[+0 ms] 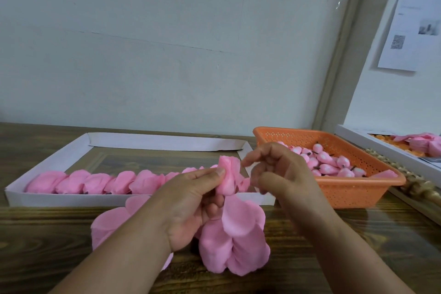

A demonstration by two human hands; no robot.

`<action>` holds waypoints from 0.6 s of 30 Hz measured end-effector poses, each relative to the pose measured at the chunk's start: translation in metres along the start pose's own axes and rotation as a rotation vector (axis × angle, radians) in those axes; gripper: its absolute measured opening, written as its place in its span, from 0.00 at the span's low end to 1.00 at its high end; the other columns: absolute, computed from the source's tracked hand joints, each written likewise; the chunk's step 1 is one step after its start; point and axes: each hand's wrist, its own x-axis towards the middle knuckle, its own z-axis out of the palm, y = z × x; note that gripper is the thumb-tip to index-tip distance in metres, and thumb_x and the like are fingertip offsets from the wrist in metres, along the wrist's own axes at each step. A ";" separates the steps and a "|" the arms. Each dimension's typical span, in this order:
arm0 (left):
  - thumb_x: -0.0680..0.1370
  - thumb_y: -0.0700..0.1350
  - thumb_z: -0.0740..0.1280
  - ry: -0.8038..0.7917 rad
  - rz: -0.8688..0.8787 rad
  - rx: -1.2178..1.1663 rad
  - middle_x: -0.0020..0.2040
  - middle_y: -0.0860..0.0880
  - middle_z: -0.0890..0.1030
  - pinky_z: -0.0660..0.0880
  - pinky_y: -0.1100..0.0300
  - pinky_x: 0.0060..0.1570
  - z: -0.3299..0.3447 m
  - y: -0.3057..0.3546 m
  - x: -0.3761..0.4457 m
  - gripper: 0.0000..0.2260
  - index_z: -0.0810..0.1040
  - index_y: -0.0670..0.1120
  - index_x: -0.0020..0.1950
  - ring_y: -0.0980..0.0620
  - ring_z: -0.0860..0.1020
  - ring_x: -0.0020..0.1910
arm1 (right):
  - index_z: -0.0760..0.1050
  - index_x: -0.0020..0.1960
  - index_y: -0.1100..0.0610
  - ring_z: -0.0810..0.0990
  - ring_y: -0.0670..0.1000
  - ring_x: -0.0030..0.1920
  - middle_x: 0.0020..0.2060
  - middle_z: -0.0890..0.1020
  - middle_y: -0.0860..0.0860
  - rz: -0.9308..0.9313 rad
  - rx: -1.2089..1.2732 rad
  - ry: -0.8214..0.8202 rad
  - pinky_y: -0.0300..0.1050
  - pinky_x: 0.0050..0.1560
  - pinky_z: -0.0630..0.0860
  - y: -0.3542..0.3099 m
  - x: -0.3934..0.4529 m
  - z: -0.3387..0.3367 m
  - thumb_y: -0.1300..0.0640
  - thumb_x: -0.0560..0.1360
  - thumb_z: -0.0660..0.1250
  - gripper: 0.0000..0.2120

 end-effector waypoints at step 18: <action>0.62 0.44 0.72 0.008 -0.059 -0.130 0.26 0.47 0.75 0.68 0.70 0.19 -0.002 0.005 -0.001 0.08 0.81 0.40 0.36 0.58 0.71 0.20 | 0.71 0.57 0.47 0.61 0.38 0.71 0.71 0.63 0.44 -0.335 -0.517 -0.237 0.26 0.62 0.62 -0.003 -0.003 -0.004 0.60 0.63 0.79 0.27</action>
